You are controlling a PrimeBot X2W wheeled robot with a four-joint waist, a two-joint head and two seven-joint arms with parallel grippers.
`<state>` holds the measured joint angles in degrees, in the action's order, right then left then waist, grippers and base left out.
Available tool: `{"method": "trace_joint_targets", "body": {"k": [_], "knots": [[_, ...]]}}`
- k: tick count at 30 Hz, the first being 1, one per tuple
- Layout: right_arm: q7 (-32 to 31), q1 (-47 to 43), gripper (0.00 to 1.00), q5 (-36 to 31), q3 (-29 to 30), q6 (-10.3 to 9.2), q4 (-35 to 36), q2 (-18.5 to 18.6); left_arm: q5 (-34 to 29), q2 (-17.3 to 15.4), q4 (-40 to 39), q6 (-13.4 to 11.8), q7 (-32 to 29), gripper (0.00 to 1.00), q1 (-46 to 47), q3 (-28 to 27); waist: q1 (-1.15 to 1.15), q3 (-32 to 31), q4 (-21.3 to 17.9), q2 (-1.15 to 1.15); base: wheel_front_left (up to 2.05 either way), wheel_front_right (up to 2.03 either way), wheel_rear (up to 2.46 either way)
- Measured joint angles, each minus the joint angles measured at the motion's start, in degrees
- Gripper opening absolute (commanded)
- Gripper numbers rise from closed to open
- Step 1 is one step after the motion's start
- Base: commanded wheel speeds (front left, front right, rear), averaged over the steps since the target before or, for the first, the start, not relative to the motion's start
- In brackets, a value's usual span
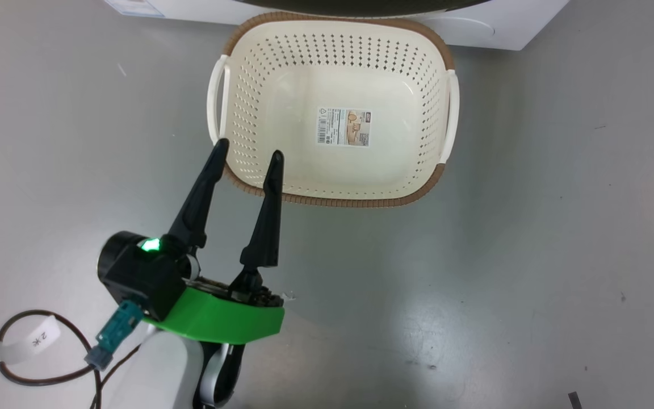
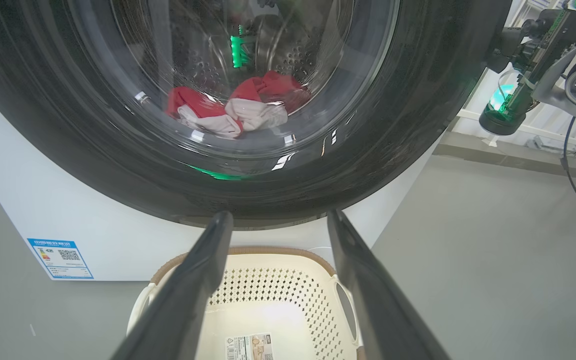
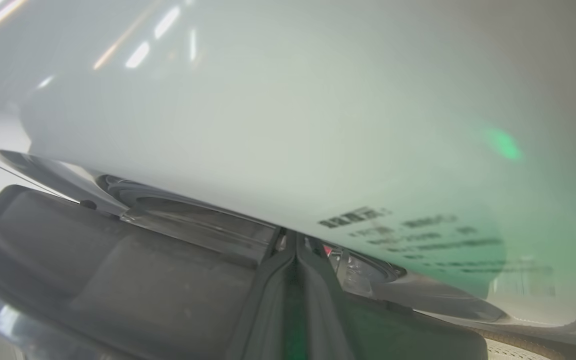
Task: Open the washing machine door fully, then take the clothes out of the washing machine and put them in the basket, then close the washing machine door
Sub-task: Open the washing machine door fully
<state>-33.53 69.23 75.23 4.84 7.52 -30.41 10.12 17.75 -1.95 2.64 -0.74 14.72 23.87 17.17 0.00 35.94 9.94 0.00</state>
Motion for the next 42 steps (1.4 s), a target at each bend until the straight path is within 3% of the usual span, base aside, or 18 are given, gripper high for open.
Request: {"method": "trace_joint_targets", "body": {"k": [12,42], "knots": [[-5.14,-1.31,0.0,0.23,0.87,-0.46,3.14,-1.99,0.05,0.01,0.19,-0.32,0.0,1.0,1.19,-0.26,0.0,-0.72,-1.1,0.0,0.0,0.0,0.0],[-11.15,-16.19,0.0,-0.8,2.27,-0.46,12.13,-5.93,-0.13,0.04,0.79,-0.32,0.0,1.0,-0.81,-3.85,0.0,-7.91,-2.6,0.0,0.0,0.0,0.0]]}}
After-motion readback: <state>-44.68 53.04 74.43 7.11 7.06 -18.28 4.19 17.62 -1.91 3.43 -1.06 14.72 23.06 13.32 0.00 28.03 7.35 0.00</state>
